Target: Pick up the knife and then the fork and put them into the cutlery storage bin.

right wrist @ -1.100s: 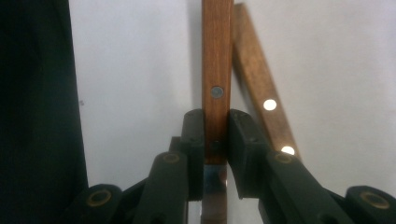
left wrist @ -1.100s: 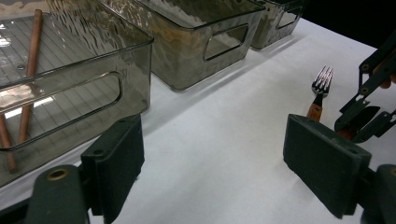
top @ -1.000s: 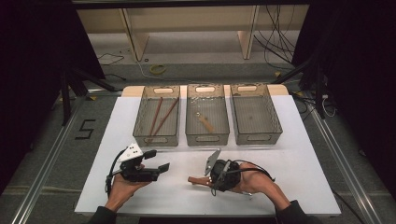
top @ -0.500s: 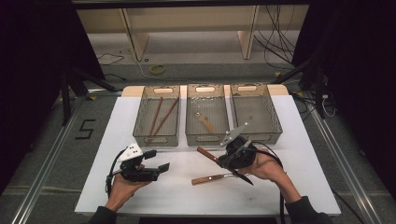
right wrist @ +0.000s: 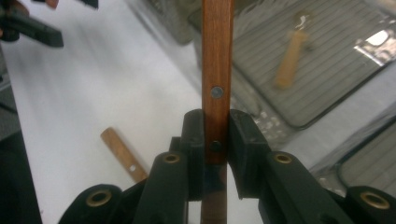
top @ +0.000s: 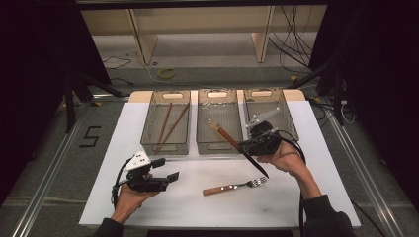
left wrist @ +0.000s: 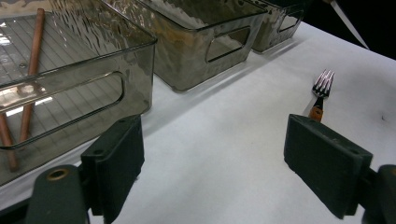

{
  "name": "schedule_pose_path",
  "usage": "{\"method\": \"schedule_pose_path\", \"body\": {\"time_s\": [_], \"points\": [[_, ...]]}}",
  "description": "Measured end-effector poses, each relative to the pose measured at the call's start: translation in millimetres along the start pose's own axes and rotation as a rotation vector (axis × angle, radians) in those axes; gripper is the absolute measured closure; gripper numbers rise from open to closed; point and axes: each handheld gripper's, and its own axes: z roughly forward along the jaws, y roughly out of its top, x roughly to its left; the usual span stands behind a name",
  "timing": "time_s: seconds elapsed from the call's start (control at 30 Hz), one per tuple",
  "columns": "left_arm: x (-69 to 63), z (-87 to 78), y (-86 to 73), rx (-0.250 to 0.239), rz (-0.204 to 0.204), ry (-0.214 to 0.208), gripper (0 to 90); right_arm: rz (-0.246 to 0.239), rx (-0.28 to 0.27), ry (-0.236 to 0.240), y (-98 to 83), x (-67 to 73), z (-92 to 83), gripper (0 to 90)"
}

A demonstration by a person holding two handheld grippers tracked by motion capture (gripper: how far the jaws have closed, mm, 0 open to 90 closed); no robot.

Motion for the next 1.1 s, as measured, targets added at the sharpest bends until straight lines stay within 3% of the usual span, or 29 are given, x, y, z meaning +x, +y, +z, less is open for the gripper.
{"method": "schedule_pose_path", "body": {"time_s": [0.47,1.1], "points": [[0.3,-0.2,0.1,-0.004,-0.005,-0.002,19.4,0.144,-0.095,-0.084,16.8,-48.3,-18.8,77.8],[0.1,-0.2,0.7,-0.008,-0.003,-0.009,19.3,0.321,-0.121,-0.212,17.6,-108.8,-31.6,77.7]]}}
